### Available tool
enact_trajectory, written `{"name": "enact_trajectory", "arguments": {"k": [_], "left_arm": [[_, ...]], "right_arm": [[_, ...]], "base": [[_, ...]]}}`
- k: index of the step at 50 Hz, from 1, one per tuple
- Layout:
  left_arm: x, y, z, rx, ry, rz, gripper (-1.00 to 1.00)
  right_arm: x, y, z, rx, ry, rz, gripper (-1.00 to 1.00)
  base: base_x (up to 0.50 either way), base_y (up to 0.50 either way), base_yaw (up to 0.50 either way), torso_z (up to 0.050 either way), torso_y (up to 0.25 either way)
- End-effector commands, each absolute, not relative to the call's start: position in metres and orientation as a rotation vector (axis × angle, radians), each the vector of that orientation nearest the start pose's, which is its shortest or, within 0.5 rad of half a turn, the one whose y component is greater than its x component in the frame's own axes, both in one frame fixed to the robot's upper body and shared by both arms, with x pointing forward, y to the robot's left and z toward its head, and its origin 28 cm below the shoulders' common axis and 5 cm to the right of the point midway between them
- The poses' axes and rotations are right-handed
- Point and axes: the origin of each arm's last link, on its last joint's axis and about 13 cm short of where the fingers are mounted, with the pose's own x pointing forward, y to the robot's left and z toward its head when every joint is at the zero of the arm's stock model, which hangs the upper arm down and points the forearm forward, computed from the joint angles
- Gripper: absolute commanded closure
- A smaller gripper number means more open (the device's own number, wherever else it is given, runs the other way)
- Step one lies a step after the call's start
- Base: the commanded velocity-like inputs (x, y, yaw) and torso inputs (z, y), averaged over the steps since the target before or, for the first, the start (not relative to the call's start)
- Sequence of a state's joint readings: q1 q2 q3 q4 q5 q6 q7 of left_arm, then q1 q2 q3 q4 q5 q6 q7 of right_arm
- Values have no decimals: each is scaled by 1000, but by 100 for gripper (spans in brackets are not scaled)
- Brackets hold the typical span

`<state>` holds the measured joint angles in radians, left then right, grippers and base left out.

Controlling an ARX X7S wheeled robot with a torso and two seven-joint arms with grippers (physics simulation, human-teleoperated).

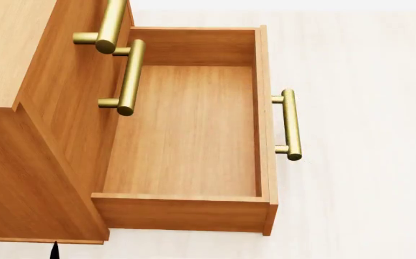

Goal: Put the bowl in the bottom drawer of the cabinet and close it.

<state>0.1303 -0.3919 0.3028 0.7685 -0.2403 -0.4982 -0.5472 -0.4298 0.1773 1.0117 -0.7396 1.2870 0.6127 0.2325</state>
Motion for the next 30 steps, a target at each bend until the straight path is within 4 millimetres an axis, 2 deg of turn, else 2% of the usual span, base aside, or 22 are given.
{"name": "enact_trajectory", "arguments": {"k": [1, 15, 18, 30], "left_arm": [[150, 200, 104, 78, -69, 47, -100], [151, 200, 103, 78, -68, 46, -100], [151, 200, 103, 79, -67, 45, -100], [151, 200, 104, 78, -68, 48, -100]], "right_arm": [[70, -226, 121, 632, -93, -469, -100], [70, -225, 116, 693, -84, -484, -100], [70, -224, 117, 770, -109, -474, -100], [71, -221, 119, 860, -132, -484, -100]], "base": [[0, 0, 0, 0, 0], [0, 0, 0, 0, 0], [0, 0, 0, 0, 0], [0, 0, 0, 0, 0]]}}
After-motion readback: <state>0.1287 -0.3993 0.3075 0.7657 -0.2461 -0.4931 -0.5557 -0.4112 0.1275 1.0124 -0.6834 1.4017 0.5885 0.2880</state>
